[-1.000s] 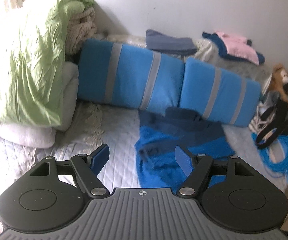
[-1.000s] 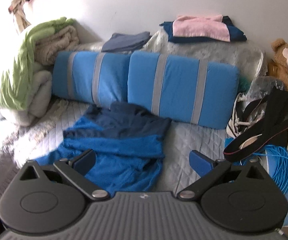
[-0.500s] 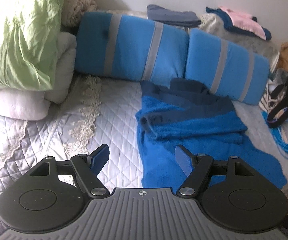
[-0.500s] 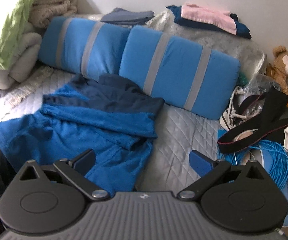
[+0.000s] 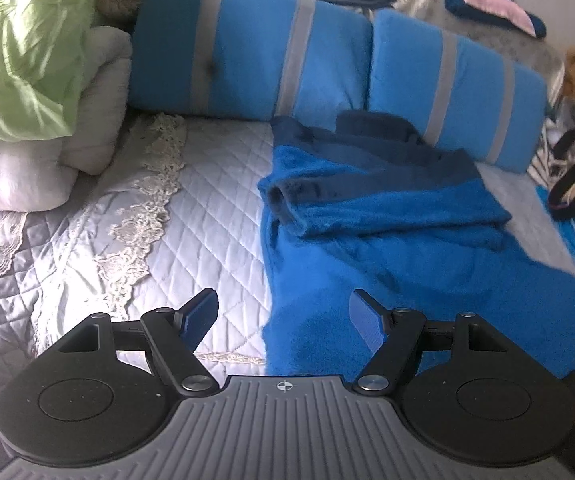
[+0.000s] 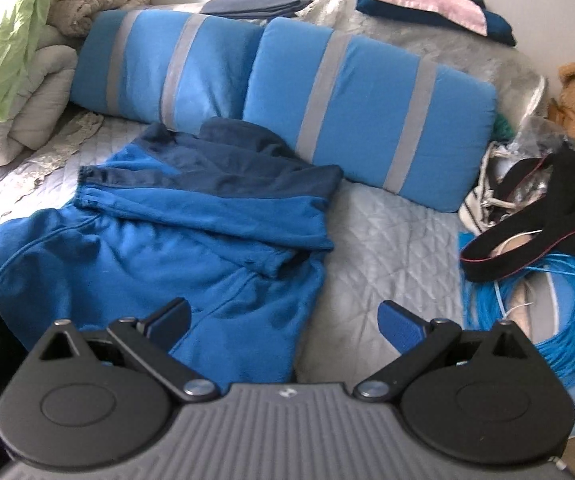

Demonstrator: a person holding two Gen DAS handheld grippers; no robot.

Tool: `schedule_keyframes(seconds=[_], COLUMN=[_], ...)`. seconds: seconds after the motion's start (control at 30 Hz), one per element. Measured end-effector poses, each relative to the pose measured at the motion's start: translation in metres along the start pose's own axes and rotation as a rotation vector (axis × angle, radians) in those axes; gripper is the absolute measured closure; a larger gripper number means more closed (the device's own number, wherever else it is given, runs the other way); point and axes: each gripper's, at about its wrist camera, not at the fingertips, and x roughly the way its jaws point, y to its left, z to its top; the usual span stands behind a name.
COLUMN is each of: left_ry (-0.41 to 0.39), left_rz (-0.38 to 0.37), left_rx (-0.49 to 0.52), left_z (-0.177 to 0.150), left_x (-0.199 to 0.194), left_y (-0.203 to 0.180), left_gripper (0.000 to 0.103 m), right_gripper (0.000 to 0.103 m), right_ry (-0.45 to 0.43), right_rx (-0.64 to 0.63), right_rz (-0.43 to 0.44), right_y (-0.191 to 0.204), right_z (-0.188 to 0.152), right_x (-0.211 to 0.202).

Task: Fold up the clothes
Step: 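Pull both tools back up above the blue hoodie, then move the left tool to the blue fleece edge and close on it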

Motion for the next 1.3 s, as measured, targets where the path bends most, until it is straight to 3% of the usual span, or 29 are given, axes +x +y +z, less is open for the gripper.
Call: schedule_keyframes(seconds=[0.33,0.53,0.83,1.3], left_ry=[-0.037,-0.057,-0.156,-0.147], left_rz=[-0.031,-0.014,-0.046,0.006], left_rx=[0.059,0.105,0.201,0.198], left_z=[-0.013,-0.023,-0.049,-0.076], left_x=[0.021,0.026,0.012,0.018], left_y=[-0.019,-0.021,-0.007,0.019], left_gripper=[0.031,0.031,0.031,0.031], right_gripper=[0.0,0.0,0.0,0.0], right_ry=[-0.015,-0.004,-0.016,-0.001], right_rx=[0.001,0.031,0.106,0.155], right_rz=[0.109,0.124,0.132,0.131], right_y=[0.009,0.005,-0.014,-0.024], right_z=[-0.011,-0.022,-0.044,-0.051], right_x=[0.01,0.018,0.025,0.033])
